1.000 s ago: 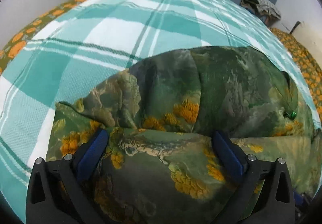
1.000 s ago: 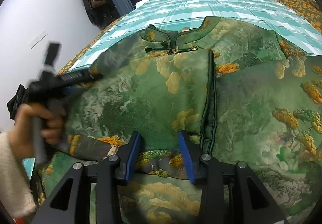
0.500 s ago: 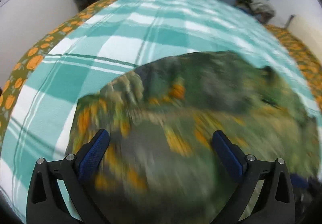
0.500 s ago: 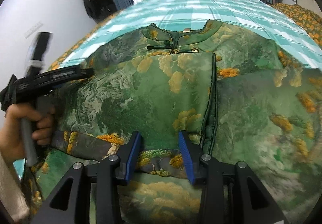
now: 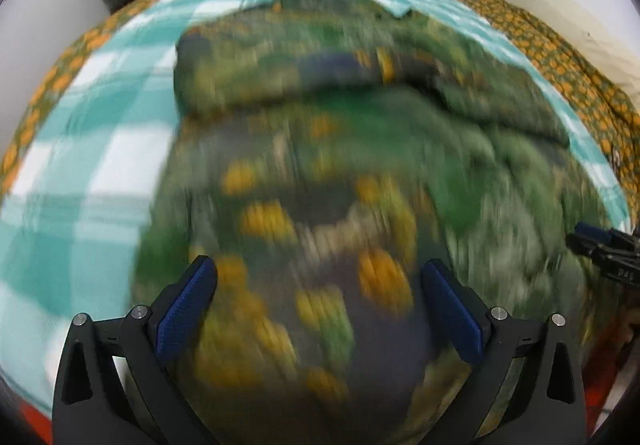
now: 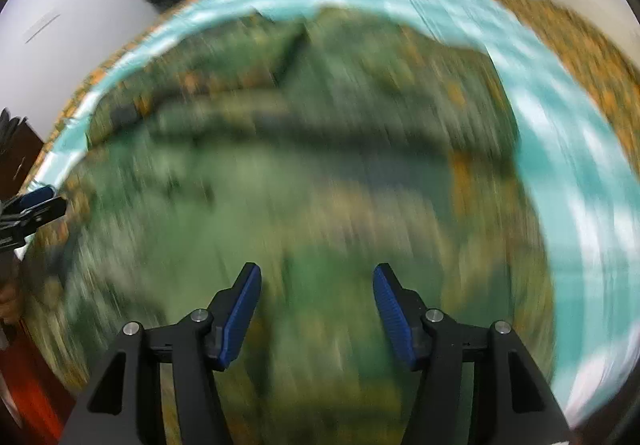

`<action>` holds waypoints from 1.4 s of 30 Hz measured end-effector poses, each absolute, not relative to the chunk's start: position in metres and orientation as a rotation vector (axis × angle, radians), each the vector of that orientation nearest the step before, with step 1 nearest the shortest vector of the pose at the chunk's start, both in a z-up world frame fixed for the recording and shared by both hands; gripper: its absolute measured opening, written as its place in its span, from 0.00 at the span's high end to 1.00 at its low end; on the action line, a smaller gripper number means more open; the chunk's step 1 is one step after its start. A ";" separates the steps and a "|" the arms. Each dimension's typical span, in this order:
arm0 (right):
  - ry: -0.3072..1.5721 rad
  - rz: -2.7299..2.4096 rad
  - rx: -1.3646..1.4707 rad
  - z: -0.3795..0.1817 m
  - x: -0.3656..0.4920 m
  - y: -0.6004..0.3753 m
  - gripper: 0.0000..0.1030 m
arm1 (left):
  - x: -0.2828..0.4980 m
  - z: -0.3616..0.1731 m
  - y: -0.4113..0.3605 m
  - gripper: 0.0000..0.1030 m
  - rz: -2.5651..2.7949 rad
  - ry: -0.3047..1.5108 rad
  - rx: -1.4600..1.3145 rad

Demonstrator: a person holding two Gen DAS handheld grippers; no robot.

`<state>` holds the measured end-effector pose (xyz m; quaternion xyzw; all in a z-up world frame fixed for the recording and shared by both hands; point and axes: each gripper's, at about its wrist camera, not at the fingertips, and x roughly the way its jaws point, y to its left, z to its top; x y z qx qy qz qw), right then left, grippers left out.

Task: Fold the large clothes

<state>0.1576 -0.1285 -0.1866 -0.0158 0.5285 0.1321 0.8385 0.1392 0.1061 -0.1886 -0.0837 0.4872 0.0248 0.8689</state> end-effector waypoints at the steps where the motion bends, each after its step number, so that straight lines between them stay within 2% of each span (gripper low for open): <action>1: 1.081 0.276 -0.009 -0.191 0.146 -0.133 0.41 | 0.134 -0.192 0.099 0.01 0.068 1.000 -0.134; 3: 0.989 0.258 -0.012 -0.195 0.128 -0.135 0.40 | 0.135 -0.189 0.090 0.01 0.084 0.987 -0.060; 10: 0.955 0.215 -0.118 -0.204 0.135 -0.120 0.38 | 0.144 -0.194 0.099 0.01 0.042 0.983 -0.117; 42: 0.930 0.224 -0.140 -0.204 0.130 -0.118 0.38 | 0.138 -0.199 0.096 0.01 0.049 0.952 -0.088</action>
